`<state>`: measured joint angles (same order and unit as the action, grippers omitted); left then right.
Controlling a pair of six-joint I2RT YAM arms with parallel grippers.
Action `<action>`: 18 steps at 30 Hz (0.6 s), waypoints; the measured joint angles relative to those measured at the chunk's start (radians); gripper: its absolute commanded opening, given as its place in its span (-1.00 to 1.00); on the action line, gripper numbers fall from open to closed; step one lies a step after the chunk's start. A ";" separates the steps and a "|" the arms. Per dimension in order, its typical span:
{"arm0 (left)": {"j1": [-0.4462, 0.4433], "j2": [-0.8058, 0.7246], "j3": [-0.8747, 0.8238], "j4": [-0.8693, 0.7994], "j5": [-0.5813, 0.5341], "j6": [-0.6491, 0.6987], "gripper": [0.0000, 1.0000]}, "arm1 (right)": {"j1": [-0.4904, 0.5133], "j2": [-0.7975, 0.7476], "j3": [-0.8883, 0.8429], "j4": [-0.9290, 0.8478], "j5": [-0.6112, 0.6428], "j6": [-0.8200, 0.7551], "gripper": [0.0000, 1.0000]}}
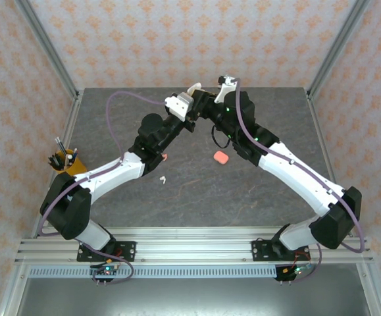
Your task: Insert the wireless bluetooth earbuds into the charging case
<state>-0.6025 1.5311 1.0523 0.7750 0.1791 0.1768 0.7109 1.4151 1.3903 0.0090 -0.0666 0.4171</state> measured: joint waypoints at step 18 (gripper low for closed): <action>0.000 0.000 0.000 0.000 0.000 -0.022 -1.00 | -0.014 0.017 0.039 -0.039 0.013 0.047 -0.01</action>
<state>-0.6025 1.5311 1.0523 0.7750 0.1787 0.1547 0.6968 1.4319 1.4292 -0.0303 -0.0540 0.4637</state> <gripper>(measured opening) 0.245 0.456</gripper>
